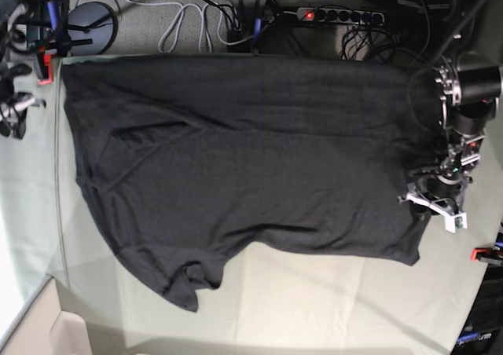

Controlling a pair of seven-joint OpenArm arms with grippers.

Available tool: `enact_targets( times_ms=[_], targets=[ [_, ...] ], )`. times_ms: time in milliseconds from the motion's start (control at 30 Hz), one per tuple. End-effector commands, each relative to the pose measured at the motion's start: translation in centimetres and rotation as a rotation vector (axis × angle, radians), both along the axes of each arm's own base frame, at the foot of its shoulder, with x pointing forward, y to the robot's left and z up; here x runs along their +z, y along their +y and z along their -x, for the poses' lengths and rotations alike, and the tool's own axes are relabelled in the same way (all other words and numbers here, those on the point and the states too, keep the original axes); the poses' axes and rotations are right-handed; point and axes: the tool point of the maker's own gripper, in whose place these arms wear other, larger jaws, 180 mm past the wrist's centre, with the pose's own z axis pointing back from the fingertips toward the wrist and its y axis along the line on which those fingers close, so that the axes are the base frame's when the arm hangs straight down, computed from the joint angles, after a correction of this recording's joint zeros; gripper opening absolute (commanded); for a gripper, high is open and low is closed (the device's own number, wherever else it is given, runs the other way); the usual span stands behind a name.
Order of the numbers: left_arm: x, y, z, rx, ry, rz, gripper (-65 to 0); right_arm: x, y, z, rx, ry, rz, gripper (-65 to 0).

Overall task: Layout the t-shirt on the table in an organized manner, then fold the t-shirt properly
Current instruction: 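Move the left gripper to the shirt hem and grasp it, then grasp the shirt side edge with the right gripper near the hem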

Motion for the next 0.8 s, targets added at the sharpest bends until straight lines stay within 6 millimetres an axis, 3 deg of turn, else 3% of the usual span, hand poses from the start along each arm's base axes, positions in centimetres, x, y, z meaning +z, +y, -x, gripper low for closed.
enact_targets(
  times_ms=[0, 100, 233, 300, 400, 533, 767],
  targets=[
    [1.4, 0.9, -1.0, 0.006, -0.035, -0.012, -37.4, 1.9, -0.8, -1.4, 0.003, -0.054, 0.041, -45.0],
    [1.4, 0.9, -1.0, 0.006, -0.033, -0.012, -37.9, 2.3, -0.6, -3.0, 0.012, -0.061, 0.065, -44.9],
    [1.4, 0.8, -1.0, 0.003, -0.034, -0.014, -40.5, 2.1, 1.4, -6.9, 0.084, -0.064, 0.056, -44.9],
    [1.7, 0.9, -1.3, 0.005, -0.041, -0.013, -47.6, 1.1, 2.8, -9.0, 0.128, -0.040, 0.040, -44.9],
    [1.8, 0.8, -1.4, 0.004, -0.042, -0.013, -64.1, 0.1, 3.9, -12.0, 0.179, -0.006, 0.026, -44.9],
    [1.9, 0.8, -1.5, 0.004, -0.045, -0.013, -63.4, -1.2, 5.8, -15.6, 0.220, 0.019, -0.041, -44.9],
    [2.0, 0.8, -1.6, 0.004, -0.047, -0.013, -64.9, -2.9, 7.7, -19.0, 0.237, 0.048, -0.173, -44.6]
  ],
)
